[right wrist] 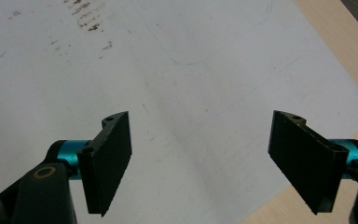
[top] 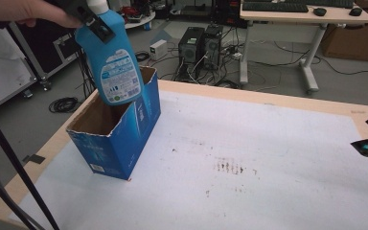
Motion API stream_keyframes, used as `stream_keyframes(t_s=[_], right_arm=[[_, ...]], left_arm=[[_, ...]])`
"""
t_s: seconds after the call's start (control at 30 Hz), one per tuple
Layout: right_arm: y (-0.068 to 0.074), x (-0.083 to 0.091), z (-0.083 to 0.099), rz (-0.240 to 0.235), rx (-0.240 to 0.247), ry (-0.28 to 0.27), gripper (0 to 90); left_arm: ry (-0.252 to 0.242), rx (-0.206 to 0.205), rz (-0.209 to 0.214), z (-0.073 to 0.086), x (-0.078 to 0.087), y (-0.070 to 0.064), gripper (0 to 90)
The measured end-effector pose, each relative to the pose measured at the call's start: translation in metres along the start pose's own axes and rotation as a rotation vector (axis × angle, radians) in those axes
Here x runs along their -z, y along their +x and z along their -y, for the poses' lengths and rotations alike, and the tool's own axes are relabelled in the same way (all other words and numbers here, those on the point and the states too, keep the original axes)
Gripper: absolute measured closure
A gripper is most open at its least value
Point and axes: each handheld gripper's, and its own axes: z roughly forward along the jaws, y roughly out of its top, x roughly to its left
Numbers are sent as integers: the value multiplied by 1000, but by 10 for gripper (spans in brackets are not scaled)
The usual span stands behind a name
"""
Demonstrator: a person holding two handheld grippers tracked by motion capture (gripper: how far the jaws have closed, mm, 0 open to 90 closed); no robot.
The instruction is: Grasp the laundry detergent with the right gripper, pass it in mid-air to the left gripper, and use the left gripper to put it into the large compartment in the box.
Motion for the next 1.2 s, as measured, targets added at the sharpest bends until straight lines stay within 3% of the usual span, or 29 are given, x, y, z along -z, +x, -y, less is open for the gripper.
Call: stream_keyframes(t_s=[0.17,0.53,1.0,1.2], right_arm=[[-6,1,2,13,-16,-2,209],[-11,2,6,25,-29,-18,209],[-11,6,9,37,-33,-21,209],[-10,7,11,44,-35,-22,208]], left_arm=[[21,58,-39,8,3,5,379],[62,87,-52,18,-7,7,379],[139,88,-33,39,-49,2,380],[157,101,-3,50,-70,0,380]])
